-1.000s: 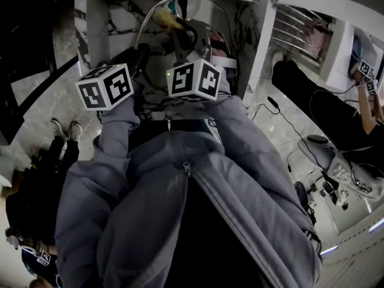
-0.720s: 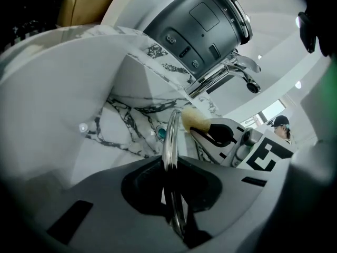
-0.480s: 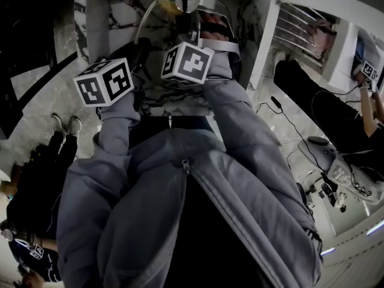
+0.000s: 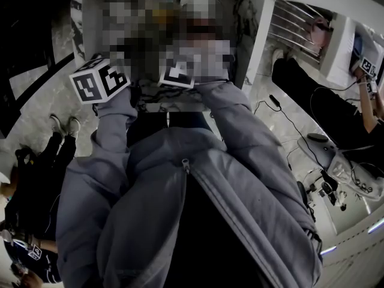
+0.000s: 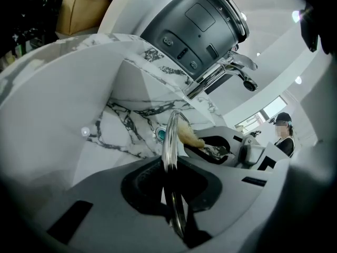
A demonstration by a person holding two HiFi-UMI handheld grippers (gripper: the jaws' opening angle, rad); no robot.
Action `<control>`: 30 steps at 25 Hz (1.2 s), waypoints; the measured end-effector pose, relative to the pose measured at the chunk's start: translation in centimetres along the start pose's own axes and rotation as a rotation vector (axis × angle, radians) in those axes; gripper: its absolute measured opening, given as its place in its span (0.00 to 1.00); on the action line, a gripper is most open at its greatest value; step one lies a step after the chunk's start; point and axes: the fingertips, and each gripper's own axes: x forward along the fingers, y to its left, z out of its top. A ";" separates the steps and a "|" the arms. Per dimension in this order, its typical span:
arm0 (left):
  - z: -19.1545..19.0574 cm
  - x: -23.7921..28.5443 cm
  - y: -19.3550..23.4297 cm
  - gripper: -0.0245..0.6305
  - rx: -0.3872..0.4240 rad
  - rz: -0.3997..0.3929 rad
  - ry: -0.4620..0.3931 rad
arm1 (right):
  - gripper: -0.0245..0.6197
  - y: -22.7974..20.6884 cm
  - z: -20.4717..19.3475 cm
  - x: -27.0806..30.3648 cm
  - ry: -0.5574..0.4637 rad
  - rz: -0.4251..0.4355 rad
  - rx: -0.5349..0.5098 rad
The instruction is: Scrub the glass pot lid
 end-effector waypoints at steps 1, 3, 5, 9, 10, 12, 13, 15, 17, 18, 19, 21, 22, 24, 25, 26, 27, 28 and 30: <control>0.0 0.0 0.0 0.10 0.000 0.001 -0.002 | 0.12 0.5 0.1 -0.2 0.000 0.012 -0.006; 0.0 0.0 -0.1 0.10 0.001 0.002 -0.007 | 0.12 1.6 0.3 -0.8 -0.002 0.036 -0.015; 0.0 -0.1 -0.1 0.10 0.001 0.003 -0.012 | 0.12 2.8 0.5 -1.4 -0.005 0.056 -0.026; 0.0 -0.2 -0.1 0.10 0.002 0.005 -0.019 | 0.12 5.2 0.7 -2.8 -0.003 0.108 -0.065; 0.0 -0.2 -0.2 0.10 0.001 0.006 -0.021 | 0.12 5.7 0.8 -3.1 -0.011 0.119 -0.066; 0.0 -0.2 -0.2 0.10 0.002 0.007 -0.023 | 0.12 6.7 1.0 -3.7 -0.026 0.154 -0.085; 0.0 -0.2 -0.2 0.10 0.002 0.006 -0.024 | 0.11 7.3 0.9 -4.1 -0.027 0.185 -0.106; 0.0 -0.2 -0.3 0.10 0.002 0.007 -0.026 | 0.12 8.5 0.8 -4.7 -0.030 0.249 -0.132; 0.0 -0.3 -0.2 0.10 0.001 0.008 -0.027 | 0.12 9.4 0.8 -5.3 -0.039 0.298 -0.148; 0.0 -0.3 -0.2 0.10 0.001 0.008 -0.028 | 0.12 9.8 0.9 -5.7 -0.050 0.321 -0.150; 0.0 -0.3 -0.3 0.10 0.001 0.008 -0.028 | 0.12 10.1 1.1 -6.0 -0.061 0.344 -0.149; -0.1 -0.3 -0.3 0.10 0.001 0.005 -0.030 | 0.12 10.9 1.1 -6.8 -0.070 0.396 -0.148; -0.1 -0.3 -0.3 0.10 0.001 0.004 -0.030 | 0.11 11.3 1.0 -7.1 -0.071 0.424 -0.146; -0.1 -0.3 -0.3 0.10 -0.001 0.001 -0.030 | 0.12 12.0 1.1 -7.8 -0.076 0.474 -0.143; -0.1 -0.3 -0.3 0.10 0.000 -0.001 -0.028 | 0.12 12.2 1.1 -8.2 -0.080 0.496 -0.138; -0.1 -0.3 -0.3 0.10 0.001 -0.002 -0.026 | 0.11 12.4 1.2 -8.5 -0.086 0.516 -0.132; -0.1 -0.4 -0.3 0.10 0.005 -0.002 -0.023 | 0.12 12.5 1.3 -8.8 -0.093 0.535 -0.123; -0.2 -0.4 -0.4 0.10 0.009 0.002 -0.020 | 0.12 12.6 1.4 -9.1 -0.102 0.551 -0.113; -0.1 -0.4 -0.4 0.10 0.012 0.014 -0.017 | 0.11 12.7 1.6 -9.5 -0.119 0.578 -0.092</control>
